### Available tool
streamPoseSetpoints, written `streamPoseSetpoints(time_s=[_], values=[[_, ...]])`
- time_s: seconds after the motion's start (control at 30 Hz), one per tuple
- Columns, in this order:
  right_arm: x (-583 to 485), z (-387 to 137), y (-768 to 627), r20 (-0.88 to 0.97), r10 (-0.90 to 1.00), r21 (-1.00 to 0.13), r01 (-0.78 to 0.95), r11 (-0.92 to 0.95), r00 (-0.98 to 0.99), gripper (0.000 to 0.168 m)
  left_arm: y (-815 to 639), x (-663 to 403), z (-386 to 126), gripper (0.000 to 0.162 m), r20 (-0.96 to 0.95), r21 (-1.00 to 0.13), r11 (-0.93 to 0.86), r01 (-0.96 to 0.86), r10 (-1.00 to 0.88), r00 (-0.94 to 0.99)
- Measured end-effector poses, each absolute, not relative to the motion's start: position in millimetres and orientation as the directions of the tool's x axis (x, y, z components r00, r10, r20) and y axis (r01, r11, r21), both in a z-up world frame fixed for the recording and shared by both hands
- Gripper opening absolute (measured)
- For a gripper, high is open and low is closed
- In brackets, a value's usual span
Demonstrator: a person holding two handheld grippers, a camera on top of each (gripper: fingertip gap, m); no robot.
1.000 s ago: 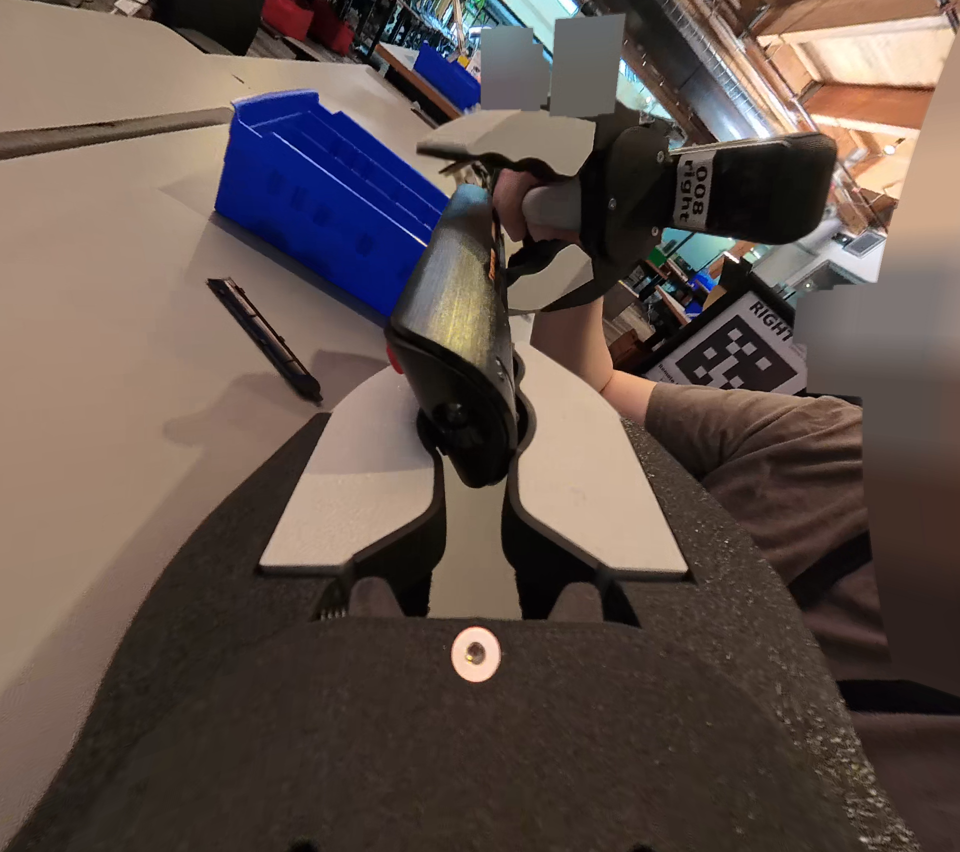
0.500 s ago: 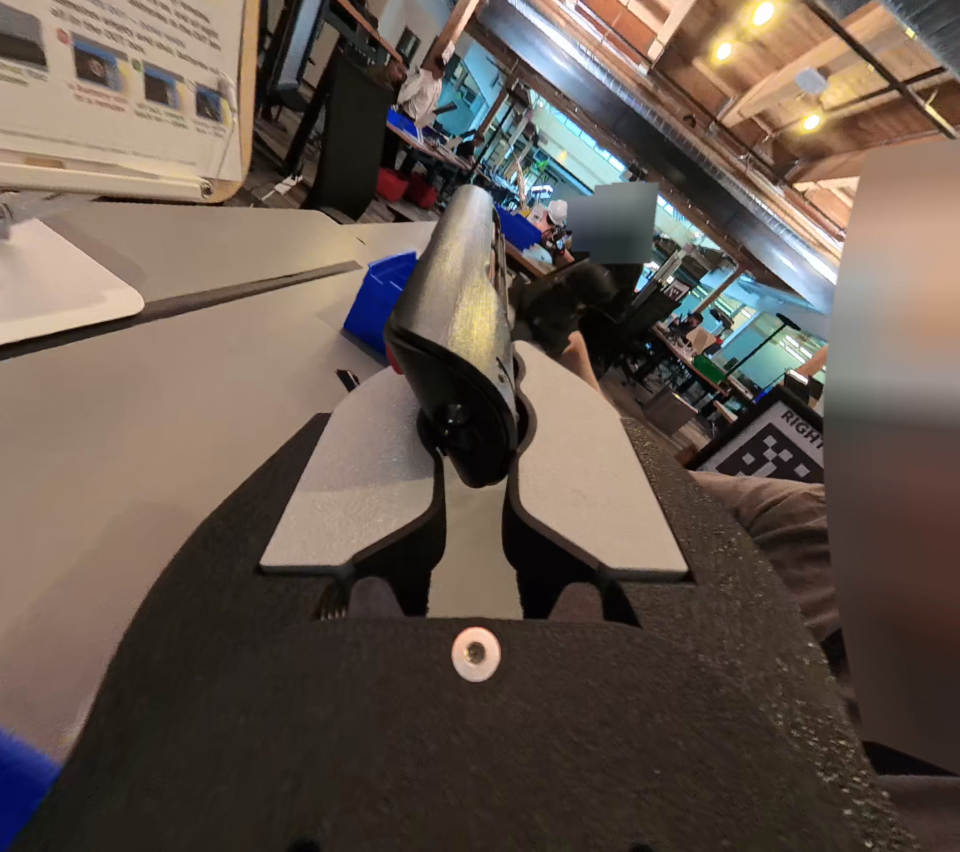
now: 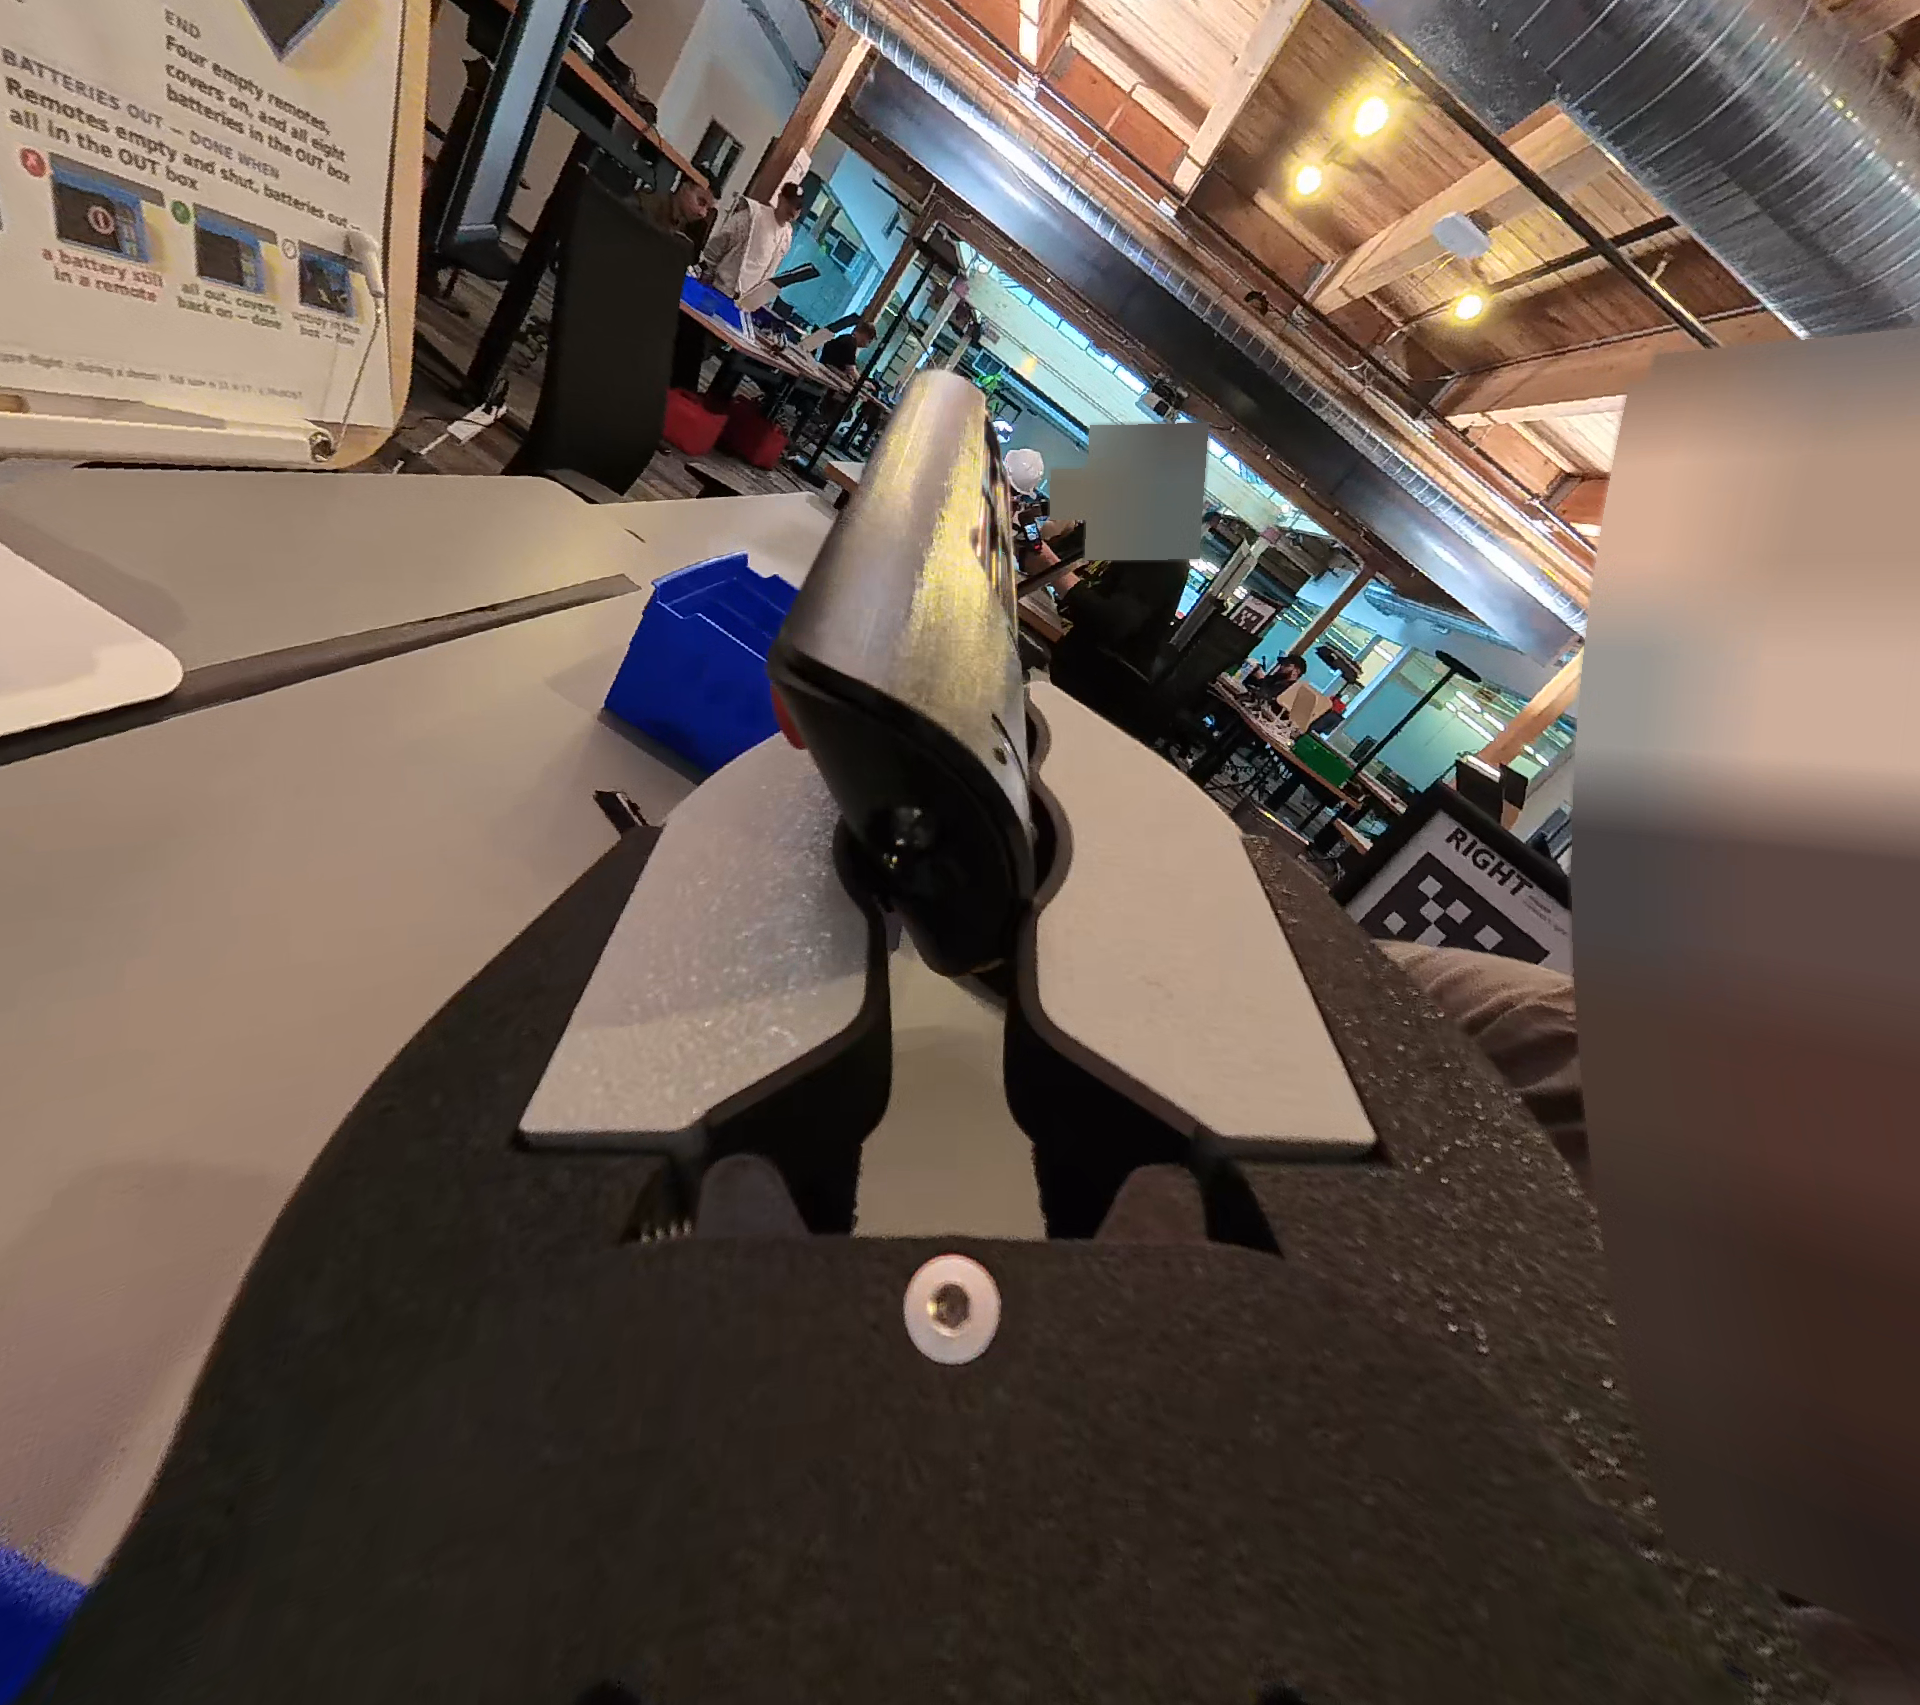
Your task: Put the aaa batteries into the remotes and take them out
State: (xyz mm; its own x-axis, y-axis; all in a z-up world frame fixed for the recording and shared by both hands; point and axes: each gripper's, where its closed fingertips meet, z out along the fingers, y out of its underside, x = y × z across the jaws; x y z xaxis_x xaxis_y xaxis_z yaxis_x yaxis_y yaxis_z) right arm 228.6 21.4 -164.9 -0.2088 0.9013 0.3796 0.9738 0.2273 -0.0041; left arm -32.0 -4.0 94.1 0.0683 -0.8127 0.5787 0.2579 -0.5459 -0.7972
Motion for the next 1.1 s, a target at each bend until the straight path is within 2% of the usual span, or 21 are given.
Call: streamPoseSetpoints(time_s=[0.17, 0.23, 0.3, 0.43, 0.57, 0.63, 0.73, 0.77, 0.9, 1.0, 1.1], values=[[219, -167, 26, 0.358, 0.893, -0.014, 0.955, 0.297, -0.273, 0.018, -6, -25, 93, 0.021, 0.576, -0.801, -0.549, 0.239, -0.815, 0.059], [212, -168, 30, 0.357, 0.891, -0.019, 0.952, 0.306, -0.280, 0.006, -7, -22, 92, 0.021, 0.579, -0.800, -0.554, 0.232, -0.813, 0.056], [204, -168, 36, 0.360, 0.895, -0.034, 0.955, 0.294, -0.263, 0.005, -7, -19, 90, 0.021, 0.580, -0.801, -0.557, 0.219, -0.813, 0.055], [194, -164, 32, 0.244, 0.957, -0.131, 0.973, 0.191, -0.155, 0.001, -10, -15, 88, 0.021, 0.579, -0.804, -0.559, 0.203, -0.814, 0.049], [176, -141, 12, 0.062, 0.997, -0.334, 0.941, 0.054, -0.036, 0.001, -9, -15, 89, 0.021, 0.580, -0.803, -0.560, 0.205, -0.813, 0.047], [176, -132, 17, 0.073, 0.997, -0.366, 0.930, 0.024, 0.003, 0.001, -9, -16, 89, 0.021, 0.579, -0.803, -0.560, 0.204, -0.814, 0.046], [194, -131, 37, 0.246, 0.969, -0.302, 0.948, 0.100, -0.024, 0.002, -10, -17, 91, 0.021, 0.578, -0.803, -0.558, 0.207, -0.815, 0.046], [201, -135, 38, 0.278, 0.959, -0.263, 0.956, 0.130, -0.054, 0.012, -11, -17, 91, 0.021, 0.575, -0.805, -0.556, 0.206, -0.817, 0.045], [222, -153, 39, 0.328, 0.933, -0.132, 0.970, 0.203, -0.150, 0.026, -13, -17, 94, 0.021, 0.570, -0.808, -0.551, 0.207, -0.821, 0.039], [225, -161, 40, 0.343, 0.923, -0.113, 0.968, 0.223, -0.173, 0.038, -12, -16, 93, 0.021, 0.572, -0.808, -0.553, 0.204, -0.819, 0.041], [222, -162, 45, 0.374, 0.906, -0.115, 0.960, 0.256, -0.197, 0.037, -11, -16, 91, 0.021, 0.576, -0.805, -0.558, 0.202, -0.816, 0.041]])
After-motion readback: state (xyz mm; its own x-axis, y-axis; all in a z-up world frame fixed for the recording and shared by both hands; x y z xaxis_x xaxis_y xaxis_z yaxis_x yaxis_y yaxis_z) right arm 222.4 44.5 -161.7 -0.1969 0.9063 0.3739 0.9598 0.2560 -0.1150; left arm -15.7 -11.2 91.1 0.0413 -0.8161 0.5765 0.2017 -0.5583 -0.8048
